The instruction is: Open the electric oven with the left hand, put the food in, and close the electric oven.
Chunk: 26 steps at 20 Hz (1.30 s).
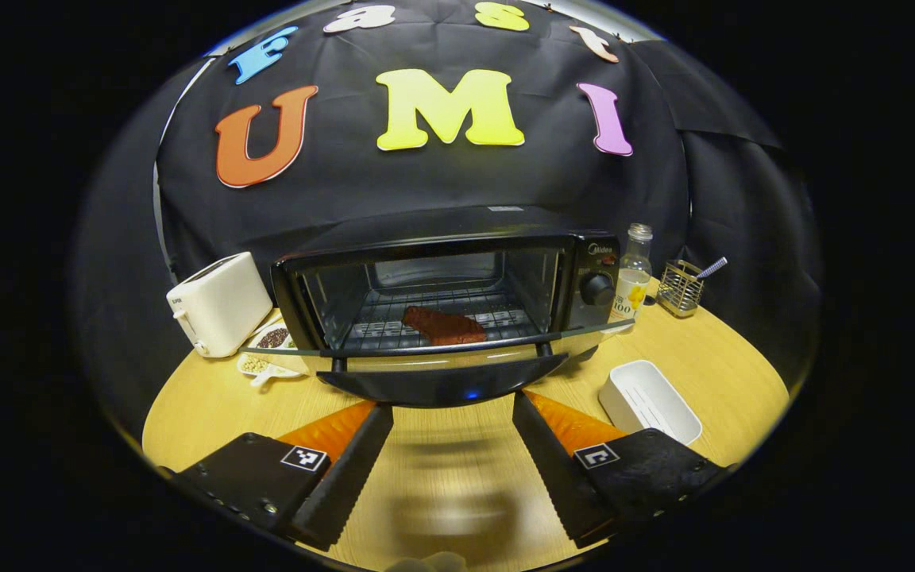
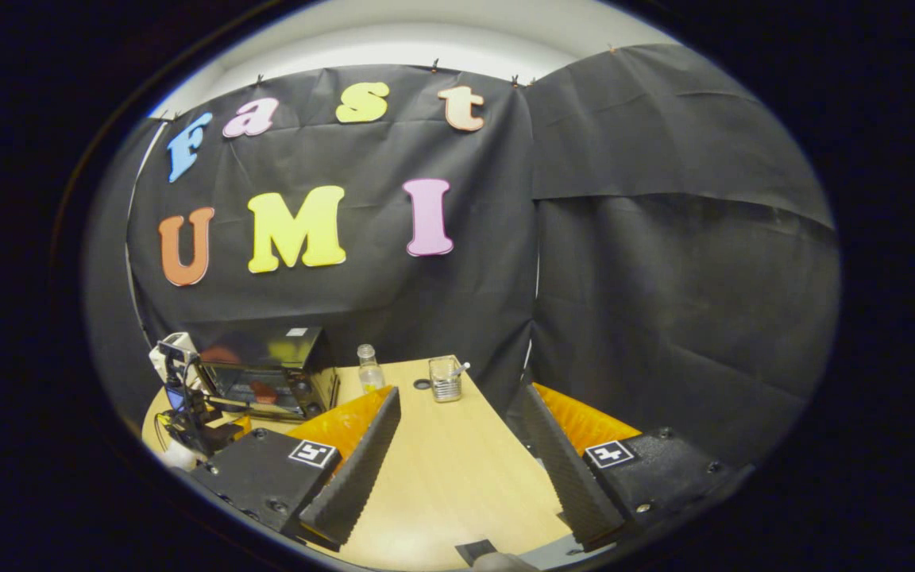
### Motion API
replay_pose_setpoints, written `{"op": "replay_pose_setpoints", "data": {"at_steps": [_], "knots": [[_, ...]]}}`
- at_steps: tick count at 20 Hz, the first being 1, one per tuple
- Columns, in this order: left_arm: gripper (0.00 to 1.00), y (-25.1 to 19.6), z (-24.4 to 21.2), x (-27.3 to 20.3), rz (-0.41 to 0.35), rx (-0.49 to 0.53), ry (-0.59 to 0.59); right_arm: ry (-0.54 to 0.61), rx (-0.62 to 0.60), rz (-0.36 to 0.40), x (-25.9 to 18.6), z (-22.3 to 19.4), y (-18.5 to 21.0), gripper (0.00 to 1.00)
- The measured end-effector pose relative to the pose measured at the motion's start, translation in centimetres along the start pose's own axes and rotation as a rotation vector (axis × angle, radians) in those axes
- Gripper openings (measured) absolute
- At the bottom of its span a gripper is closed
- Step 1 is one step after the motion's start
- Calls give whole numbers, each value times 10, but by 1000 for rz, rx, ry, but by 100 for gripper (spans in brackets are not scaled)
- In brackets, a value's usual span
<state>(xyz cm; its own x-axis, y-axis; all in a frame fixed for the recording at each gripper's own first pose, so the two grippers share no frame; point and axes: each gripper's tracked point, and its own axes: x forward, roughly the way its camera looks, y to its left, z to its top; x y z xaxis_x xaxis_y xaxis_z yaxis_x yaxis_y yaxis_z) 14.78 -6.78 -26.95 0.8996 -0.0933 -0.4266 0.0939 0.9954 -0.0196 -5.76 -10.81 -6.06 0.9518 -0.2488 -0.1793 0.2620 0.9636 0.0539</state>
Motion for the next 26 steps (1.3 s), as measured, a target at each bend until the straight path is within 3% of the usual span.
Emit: {"op": "replay_pose_setpoints", "data": {"at_steps": [7,13,20,26], "knots": [[98,1,34,12,-4,12,-63,-8,9,0,-1,5,-2,99],[97,-11,40,-10,-18,11,-85,-29,-11,29,-7,14,6,99],[96,-34,81,-97,-24,15,-200,-64,-27,109,-20,24,4,99],[100,-44,124,-220,78,-39,-284,-105,-61,227,-33,31,-14,99]]}}
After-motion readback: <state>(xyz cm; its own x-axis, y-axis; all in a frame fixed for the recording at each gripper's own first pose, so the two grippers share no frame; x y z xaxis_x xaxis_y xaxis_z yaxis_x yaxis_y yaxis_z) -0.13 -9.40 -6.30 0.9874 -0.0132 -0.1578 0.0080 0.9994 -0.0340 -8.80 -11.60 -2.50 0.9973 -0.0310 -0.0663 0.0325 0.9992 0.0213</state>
